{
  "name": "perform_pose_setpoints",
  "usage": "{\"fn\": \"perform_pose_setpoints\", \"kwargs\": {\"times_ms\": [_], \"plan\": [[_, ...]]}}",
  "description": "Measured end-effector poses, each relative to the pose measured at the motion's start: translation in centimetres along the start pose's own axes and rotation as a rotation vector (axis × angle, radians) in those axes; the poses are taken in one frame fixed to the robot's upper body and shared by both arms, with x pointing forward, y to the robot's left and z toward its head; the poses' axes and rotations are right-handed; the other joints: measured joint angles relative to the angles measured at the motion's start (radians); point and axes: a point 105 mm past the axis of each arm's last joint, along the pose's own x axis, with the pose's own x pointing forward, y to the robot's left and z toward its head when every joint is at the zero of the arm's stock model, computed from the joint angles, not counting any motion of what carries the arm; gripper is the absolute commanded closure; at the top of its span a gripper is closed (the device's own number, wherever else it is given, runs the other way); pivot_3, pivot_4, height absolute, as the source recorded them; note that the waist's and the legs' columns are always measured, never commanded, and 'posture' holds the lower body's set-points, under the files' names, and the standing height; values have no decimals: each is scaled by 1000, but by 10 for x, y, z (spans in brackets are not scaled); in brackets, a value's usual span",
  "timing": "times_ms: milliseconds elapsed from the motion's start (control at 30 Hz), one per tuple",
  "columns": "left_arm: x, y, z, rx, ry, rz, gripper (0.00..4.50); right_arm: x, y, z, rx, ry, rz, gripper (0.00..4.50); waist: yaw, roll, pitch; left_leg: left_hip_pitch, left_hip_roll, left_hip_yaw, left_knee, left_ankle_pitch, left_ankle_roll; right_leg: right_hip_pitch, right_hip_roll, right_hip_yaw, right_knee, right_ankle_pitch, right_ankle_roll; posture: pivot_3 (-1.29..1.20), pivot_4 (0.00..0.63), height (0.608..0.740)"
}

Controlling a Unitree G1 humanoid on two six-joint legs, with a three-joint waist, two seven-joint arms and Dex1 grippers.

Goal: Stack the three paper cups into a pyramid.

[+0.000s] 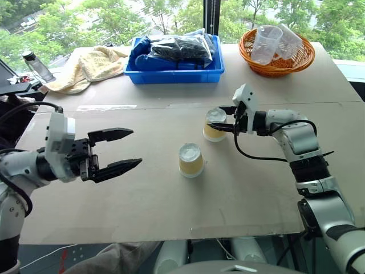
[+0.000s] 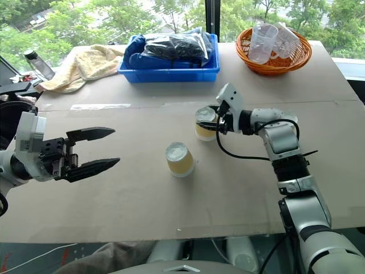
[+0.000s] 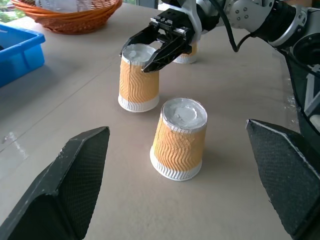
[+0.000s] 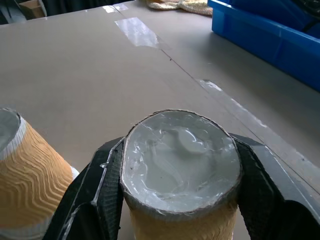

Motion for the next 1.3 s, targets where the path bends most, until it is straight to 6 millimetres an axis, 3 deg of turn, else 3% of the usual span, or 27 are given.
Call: {"fn": "perform_pose_setpoints", "kwargs": {"times_ms": [133, 333, 733, 767, 867, 1000, 1133, 1300], "plan": [[6, 2, -2, -4, 24, -60, 0, -18, 25, -16, 21, 29, 54, 2214, -1, 0, 0, 0, 0, 0, 0, 0, 0, -1, 1, 1, 0, 0, 0, 0, 150, 740], [9, 5, -8, -15, 55, -114, 0, -25, 67, -23, -14, 33, 177, 2214, 0, 0, 1, 0, 0, 0, 1, 0, 0, 0, 1, 1, 1, 0, 0, 0, 150, 740], [12, 3, -6, 8, 77, -176, 0, -15, 72, -21, -58, -1, 164, 2214, 3, -1, 1, 0, 0, 0, 4, 0, 0, 1, 1, 0, 2, 0, 0, 0, 150, 740], [13, 3, -6, 11, 80, -179, 0, -15, 72, -22, -53, 0, 166, 1222, 3, -1, 1, 0, 0, 0, 4, 0, 0, 1, 1, 0, 2, 0, 0, 0, 150, 740], [14, 4, -3, 25, 78, -184, 0, -15, 75, -26, -23, 16, 178, 73, 3, -1, 1, 0, 0, -1, 4, 0, 0, 1, 1, 0, 2, 0, 0, 0, 150, 740], [19, 5, 1, 43, 76, -202, 0, -22, 74, -30, -4, 43, 167, 73, 4, -1, 1, -1, 0, -1, 5, 0, 0, 1, 1, -1, 2, 0, 0, 0, 150, 740], [33, 6, 15, 94, 30, -242, 0, -42, 64, -22, -12, 24, 77, 73, 11, -2, 1, -2, 0, -2, 8, 0, 0, 2, 1, -2, 2, 0, 0, 0, 150, 740], [55, 4, 33, 124, -13, -321, 0, -76, 40, -15, -21, -30, -189, 73, 11, -2, 1, -2, 0, -2, 11, 0, 1, 3, 2, -2, 4, 0, 0, 0, 150, 740]]}}
